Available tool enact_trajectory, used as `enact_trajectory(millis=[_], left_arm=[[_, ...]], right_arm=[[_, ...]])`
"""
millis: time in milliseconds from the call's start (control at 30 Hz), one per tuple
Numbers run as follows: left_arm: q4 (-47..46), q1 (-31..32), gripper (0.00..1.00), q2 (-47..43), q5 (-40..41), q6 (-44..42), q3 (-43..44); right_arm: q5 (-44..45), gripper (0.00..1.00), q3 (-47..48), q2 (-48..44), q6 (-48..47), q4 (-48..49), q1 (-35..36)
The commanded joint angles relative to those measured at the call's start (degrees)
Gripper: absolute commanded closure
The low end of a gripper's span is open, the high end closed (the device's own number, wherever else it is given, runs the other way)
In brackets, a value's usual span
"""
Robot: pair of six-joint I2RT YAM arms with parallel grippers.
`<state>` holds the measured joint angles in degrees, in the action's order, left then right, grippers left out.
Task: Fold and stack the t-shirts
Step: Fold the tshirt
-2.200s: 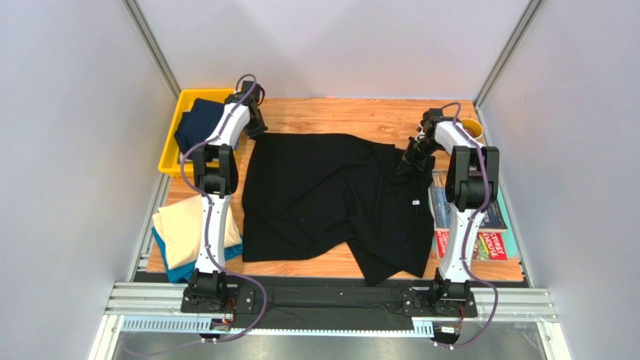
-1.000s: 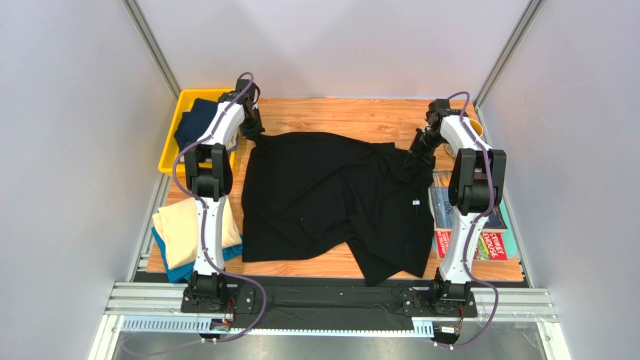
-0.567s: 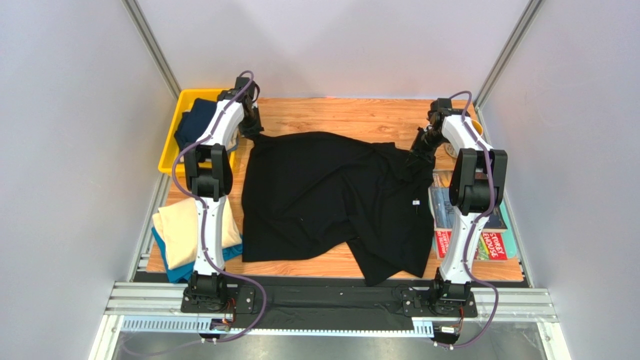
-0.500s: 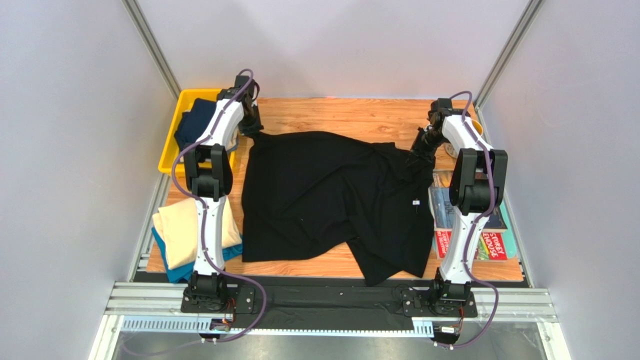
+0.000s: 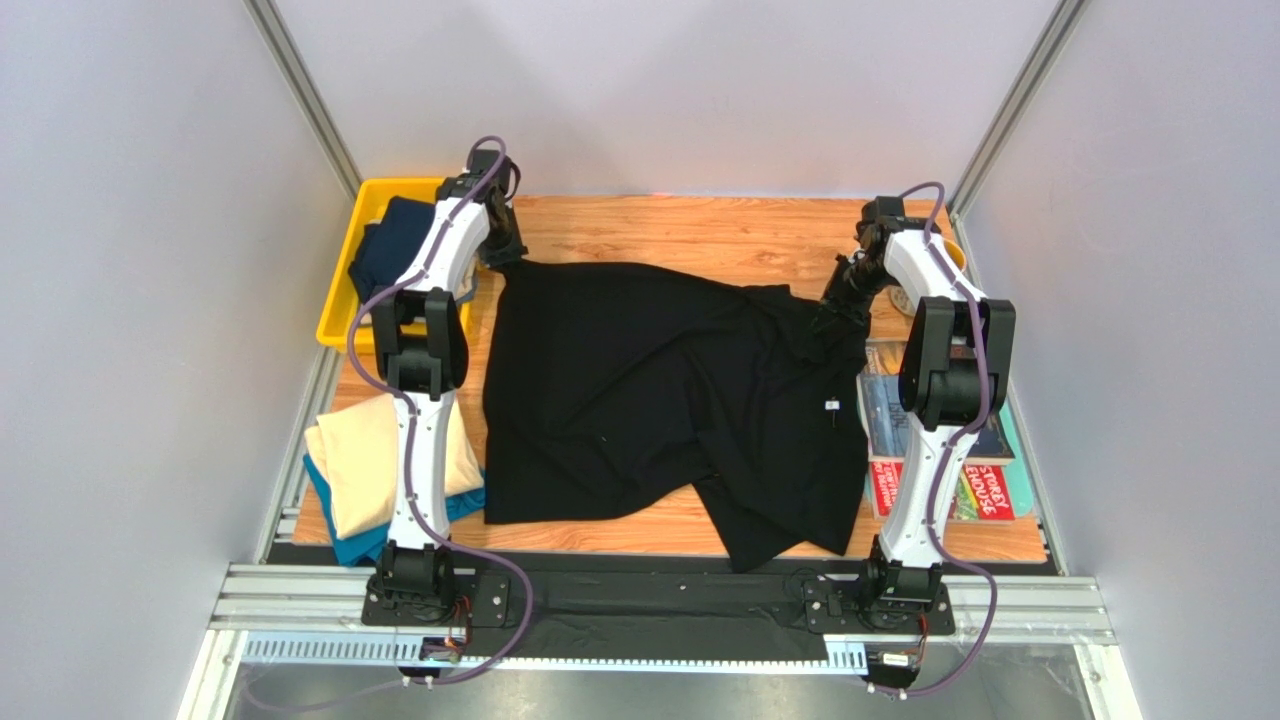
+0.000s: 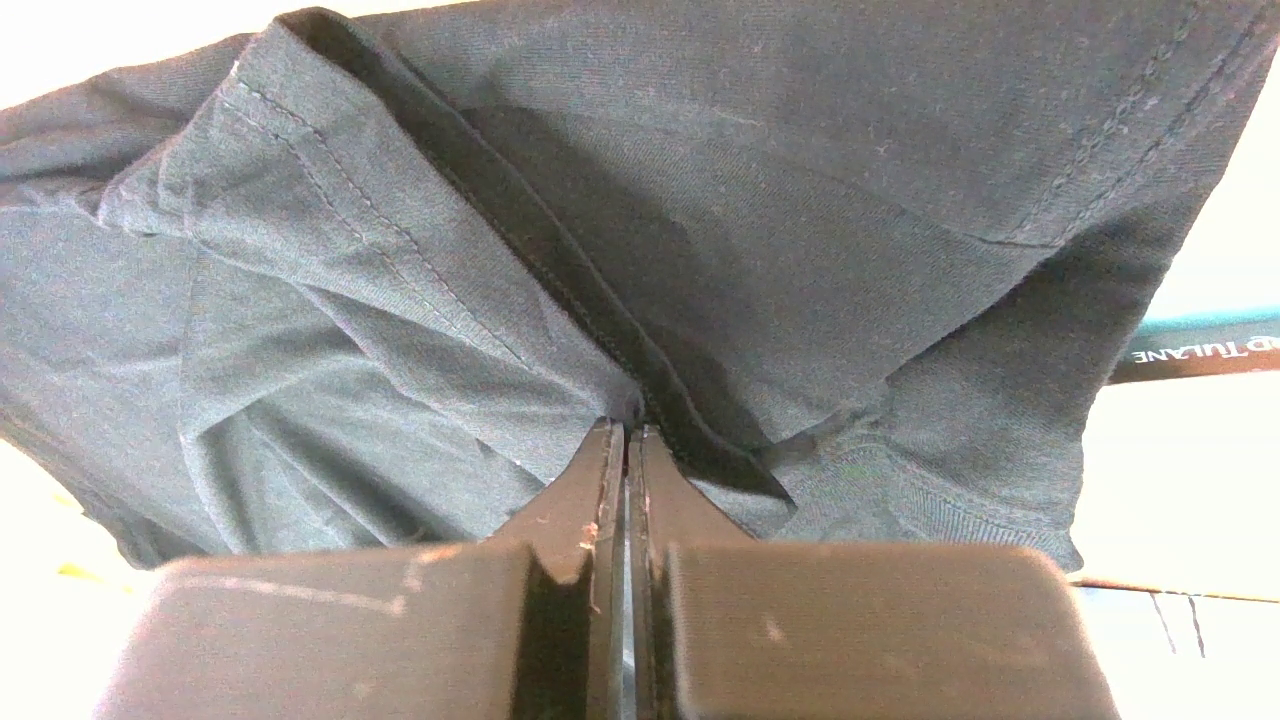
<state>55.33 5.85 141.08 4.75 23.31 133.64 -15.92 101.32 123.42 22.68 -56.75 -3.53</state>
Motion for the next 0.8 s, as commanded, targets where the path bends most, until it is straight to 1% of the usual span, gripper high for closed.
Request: enact_trajectory(millis=[0, 67, 100, 200, 300, 367, 533, 767], left_arm=[[-0.66, -0.49, 0.73, 1.13, 0.17, 0.95, 2.23], [-1.28, -0.49, 0.62, 1.39, 0.08, 1.03, 2.50], [-1.28, -0.57, 0.58, 1.48, 0.17, 1.12, 2.85], [-1.72, -0.57, 0.54, 2.27, -0.36, 1.91, 4.17], [-2.59, -0.66, 0.53, 2.89, -1.23, 2.88, 4.61], [-2.95, -0.66, 0.50, 3.67, -1.94, 3.49, 5.05], [-3.12, -0.66, 0.50, 5.08, -0.80, 6.13, 6.54], [-4.18, -0.66, 0.50, 7.19, 2.36, 8.59, 9.52]], right_arm=[[0.54, 1.00, 2.13, -1.86, 0.35, -0.20, -0.25], [0.54, 1.00, 1.87, -1.95, 0.35, -0.11, -0.25], [0.54, 1.00, 1.69, -2.12, 0.26, -0.20, -0.25], [0.72, 1.00, 0.81, -2.39, 0.26, -0.20, -0.25], [0.45, 1.00, 0.11, -2.57, 0.17, -0.11, -0.25], [0.37, 1.00, -0.50, -2.83, -0.09, -0.03, -0.25], [-0.51, 1.00, -2.70, -3.53, -0.26, 0.06, -0.25], [-2.17, 1.00, -6.92, -7.83, 0.00, -0.47, -0.25]])
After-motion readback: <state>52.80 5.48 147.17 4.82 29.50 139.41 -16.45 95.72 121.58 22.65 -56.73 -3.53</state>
